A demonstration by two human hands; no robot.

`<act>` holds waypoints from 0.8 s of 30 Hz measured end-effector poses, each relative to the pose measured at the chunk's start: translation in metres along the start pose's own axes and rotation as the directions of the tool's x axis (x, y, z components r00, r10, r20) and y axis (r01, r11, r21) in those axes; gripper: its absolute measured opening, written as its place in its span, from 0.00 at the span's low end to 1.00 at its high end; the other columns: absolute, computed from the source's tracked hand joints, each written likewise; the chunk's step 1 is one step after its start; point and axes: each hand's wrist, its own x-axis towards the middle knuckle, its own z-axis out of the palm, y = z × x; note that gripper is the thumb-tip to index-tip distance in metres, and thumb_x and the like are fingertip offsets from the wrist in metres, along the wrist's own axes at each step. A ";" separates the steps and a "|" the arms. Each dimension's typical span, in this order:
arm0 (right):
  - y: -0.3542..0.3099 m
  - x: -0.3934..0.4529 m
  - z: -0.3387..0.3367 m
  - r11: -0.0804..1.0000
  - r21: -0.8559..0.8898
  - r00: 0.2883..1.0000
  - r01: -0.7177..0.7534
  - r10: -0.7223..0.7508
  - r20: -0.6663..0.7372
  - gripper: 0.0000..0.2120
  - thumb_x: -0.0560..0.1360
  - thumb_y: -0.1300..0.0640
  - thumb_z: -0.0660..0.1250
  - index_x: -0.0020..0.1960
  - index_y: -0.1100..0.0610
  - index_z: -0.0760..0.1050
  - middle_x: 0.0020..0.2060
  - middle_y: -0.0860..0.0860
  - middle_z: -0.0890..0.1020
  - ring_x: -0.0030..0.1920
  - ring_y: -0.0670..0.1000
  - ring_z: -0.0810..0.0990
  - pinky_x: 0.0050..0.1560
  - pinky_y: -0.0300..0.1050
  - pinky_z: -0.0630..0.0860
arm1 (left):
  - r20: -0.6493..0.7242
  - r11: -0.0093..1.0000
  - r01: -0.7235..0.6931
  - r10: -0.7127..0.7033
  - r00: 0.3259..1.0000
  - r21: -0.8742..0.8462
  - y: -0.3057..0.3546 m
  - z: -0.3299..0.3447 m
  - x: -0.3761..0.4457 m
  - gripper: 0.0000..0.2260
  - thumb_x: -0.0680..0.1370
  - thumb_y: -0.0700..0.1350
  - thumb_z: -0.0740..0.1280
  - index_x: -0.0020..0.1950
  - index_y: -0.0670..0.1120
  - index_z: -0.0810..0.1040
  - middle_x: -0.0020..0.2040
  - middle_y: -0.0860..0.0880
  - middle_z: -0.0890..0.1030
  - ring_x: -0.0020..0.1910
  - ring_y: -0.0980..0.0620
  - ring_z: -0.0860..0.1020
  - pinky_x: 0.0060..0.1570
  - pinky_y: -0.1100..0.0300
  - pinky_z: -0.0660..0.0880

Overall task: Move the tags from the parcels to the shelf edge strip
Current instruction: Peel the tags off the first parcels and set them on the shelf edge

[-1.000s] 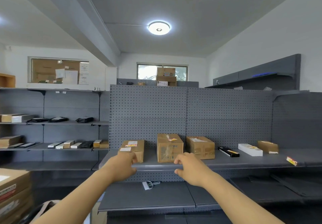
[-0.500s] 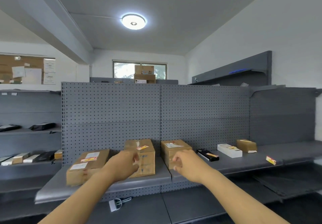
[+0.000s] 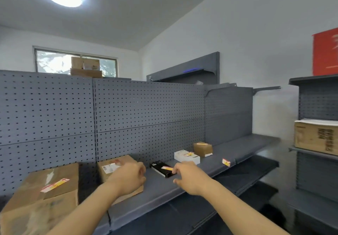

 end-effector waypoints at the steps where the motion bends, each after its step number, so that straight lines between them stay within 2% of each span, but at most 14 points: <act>1: 0.013 0.008 -0.003 0.999 -0.005 0.999 -0.031 0.031 -0.011 0.16 0.78 0.53 0.64 0.65 0.54 0.72 0.64 0.54 0.73 0.63 0.54 0.72 0.64 0.49 0.71 | 0.007 1.000 -0.025 0.025 1.000 -0.013 0.005 0.007 0.021 0.12 0.76 0.48 0.63 0.59 0.48 0.76 0.57 0.49 0.79 0.54 0.50 0.77 0.54 0.57 0.74; 4: 0.059 0.028 -0.012 0.992 -0.018 0.991 -0.121 0.120 -0.062 0.16 0.78 0.53 0.64 0.65 0.53 0.72 0.64 0.54 0.73 0.62 0.55 0.73 0.64 0.49 0.72 | 0.020 0.992 -0.117 0.118 0.993 -0.055 0.029 0.028 0.087 0.12 0.76 0.50 0.64 0.57 0.50 0.76 0.57 0.50 0.78 0.53 0.51 0.76 0.54 0.55 0.75; 12: 0.204 0.050 -0.029 0.942 -0.101 0.945 -0.319 0.308 -0.112 0.15 0.78 0.52 0.64 0.63 0.56 0.72 0.60 0.56 0.75 0.63 0.56 0.69 0.63 0.50 0.70 | 0.087 0.929 -0.339 0.354 0.931 -0.147 0.145 0.104 0.209 0.13 0.76 0.51 0.64 0.58 0.49 0.76 0.59 0.50 0.78 0.56 0.50 0.76 0.56 0.57 0.73; 15: 0.262 0.059 -0.034 0.924 -0.130 0.931 -0.359 0.346 -0.116 0.16 0.78 0.52 0.64 0.64 0.55 0.72 0.60 0.56 0.75 0.63 0.56 0.69 0.63 0.50 0.71 | 0.073 0.914 -0.362 0.380 0.922 -0.185 0.184 0.130 0.251 0.12 0.76 0.51 0.65 0.57 0.50 0.76 0.58 0.50 0.79 0.55 0.50 0.77 0.55 0.58 0.73; 20: 0.345 0.083 -0.052 0.909 -0.147 0.920 -0.390 0.379 -0.102 0.17 0.78 0.51 0.63 0.65 0.54 0.71 0.62 0.54 0.75 0.64 0.55 0.69 0.62 0.49 0.71 | 0.096 0.902 -0.379 0.404 0.910 -0.209 0.236 0.157 0.313 0.13 0.77 0.50 0.64 0.61 0.50 0.74 0.61 0.50 0.77 0.57 0.49 0.76 0.58 0.56 0.74; 24: 0.393 0.109 -0.052 0.908 -0.136 0.918 -0.396 0.387 -0.086 0.16 0.77 0.51 0.64 0.64 0.54 0.72 0.61 0.54 0.75 0.62 0.55 0.71 0.60 0.47 0.71 | 0.134 0.900 -0.373 0.408 0.903 -0.225 0.257 0.181 0.354 0.13 0.77 0.49 0.65 0.61 0.49 0.74 0.59 0.49 0.77 0.54 0.50 0.77 0.51 0.60 0.73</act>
